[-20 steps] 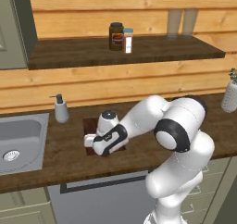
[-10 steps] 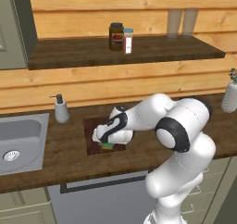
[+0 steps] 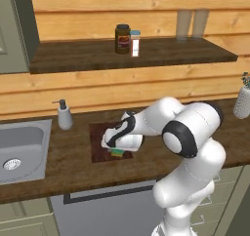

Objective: Pick up the sponge from the counter and clean the cutting board by briefly scrubbing or pressing down on the cutting board. Once finished, release the sponge.

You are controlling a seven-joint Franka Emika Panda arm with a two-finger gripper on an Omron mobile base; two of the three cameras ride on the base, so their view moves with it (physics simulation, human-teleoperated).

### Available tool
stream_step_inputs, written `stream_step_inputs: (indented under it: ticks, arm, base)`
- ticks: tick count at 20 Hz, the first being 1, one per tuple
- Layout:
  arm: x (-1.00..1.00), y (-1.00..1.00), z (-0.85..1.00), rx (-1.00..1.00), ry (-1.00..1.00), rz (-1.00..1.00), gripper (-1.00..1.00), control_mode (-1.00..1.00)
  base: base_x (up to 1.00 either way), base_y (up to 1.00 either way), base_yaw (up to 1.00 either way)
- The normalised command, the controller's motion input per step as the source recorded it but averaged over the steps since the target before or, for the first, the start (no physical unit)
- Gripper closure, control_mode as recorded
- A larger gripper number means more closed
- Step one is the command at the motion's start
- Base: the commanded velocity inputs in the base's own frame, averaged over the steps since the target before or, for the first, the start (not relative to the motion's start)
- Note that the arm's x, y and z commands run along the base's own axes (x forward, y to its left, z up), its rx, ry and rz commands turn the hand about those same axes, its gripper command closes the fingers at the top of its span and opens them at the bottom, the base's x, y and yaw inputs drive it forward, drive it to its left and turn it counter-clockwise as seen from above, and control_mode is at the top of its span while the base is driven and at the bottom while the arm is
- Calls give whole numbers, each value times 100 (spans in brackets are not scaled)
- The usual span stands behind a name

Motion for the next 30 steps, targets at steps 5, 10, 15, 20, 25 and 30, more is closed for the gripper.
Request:
stream_step_inputs:
  ticks: [5, 10, 15, 20, 25, 30]
  arm:
    - [49, -8, -36, 0, 0, -5, 100, -100]
    - [53, -10, -26, 0, 0, 0, 100, -100]
    - [50, -16, -36, 0, 0, 0, 100, -100]
    - [56, -22, -27, 0, -3, 0, 100, -100]
    - [54, -27, -24, 0, -4, 0, 100, -100]
    - [54, -29, -13, 0, -2, 0, 100, -100]
  base:
    - [0, 0, 0]
    - [0, 0, 0]
    - [0, 0, 0]
    - [0, 0, 0]
    - [0, 0, 0]
    - [0, 0, 0]
